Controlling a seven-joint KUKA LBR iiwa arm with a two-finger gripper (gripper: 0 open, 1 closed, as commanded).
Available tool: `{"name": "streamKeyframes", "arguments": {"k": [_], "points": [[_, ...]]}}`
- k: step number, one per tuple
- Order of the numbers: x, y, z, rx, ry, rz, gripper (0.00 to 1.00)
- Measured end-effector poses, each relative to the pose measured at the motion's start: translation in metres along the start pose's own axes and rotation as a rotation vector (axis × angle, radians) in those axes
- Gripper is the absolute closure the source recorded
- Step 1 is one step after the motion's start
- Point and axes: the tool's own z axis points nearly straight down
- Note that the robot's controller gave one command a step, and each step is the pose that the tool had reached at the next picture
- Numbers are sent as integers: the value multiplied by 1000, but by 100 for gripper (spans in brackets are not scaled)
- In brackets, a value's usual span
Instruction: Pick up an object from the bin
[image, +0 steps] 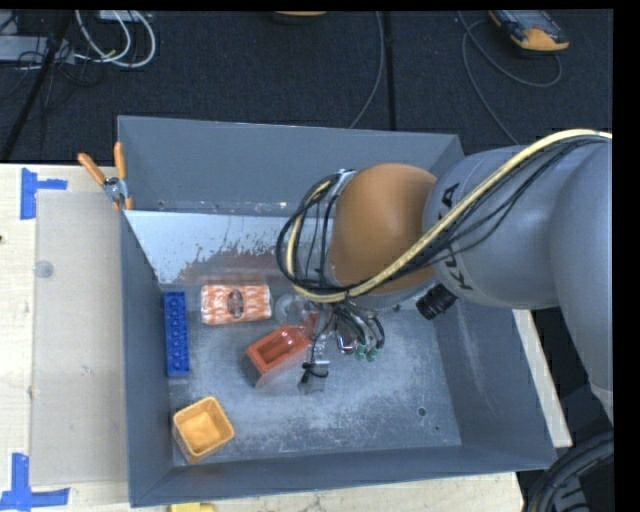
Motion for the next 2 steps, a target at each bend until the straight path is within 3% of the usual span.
{"name": "streamKeyframes", "arguments": {"k": [1,2], "points": [[-2,0,-4,-1,-8,2,0],[-31,7,64,-3,-7,81,100]]}}
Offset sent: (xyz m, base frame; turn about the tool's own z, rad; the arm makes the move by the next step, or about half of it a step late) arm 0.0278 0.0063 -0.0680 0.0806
